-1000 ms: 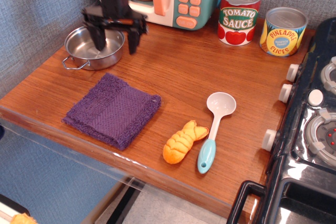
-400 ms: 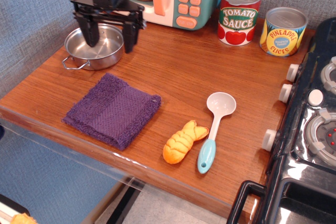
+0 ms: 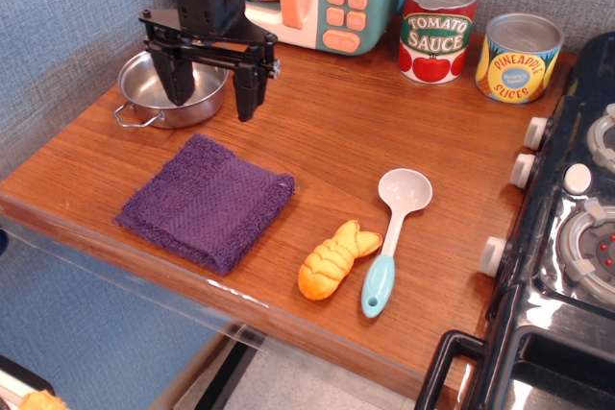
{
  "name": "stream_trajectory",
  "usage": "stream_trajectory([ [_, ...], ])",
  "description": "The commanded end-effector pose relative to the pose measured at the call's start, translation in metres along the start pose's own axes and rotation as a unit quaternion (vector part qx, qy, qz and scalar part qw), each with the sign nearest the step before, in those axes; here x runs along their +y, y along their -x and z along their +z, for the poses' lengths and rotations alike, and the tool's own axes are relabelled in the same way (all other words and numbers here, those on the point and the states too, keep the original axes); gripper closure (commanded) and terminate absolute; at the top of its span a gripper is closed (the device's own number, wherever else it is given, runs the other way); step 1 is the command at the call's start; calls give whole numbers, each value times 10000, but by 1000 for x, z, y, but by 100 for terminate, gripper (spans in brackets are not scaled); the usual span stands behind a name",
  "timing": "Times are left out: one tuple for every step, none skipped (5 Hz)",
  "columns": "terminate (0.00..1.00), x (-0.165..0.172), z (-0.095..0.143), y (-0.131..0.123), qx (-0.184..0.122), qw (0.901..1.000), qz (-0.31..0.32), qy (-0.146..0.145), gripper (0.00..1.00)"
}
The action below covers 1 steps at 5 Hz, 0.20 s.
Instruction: PLACE THE POT NEAR VOILET CLOTH
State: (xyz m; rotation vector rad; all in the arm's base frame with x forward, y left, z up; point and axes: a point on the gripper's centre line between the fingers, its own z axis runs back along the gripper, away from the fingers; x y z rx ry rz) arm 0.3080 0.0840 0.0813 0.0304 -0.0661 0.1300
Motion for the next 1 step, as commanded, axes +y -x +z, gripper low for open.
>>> stream_trajectory([
  [100,5,19,0,-308,9995,-1,-43,0],
])
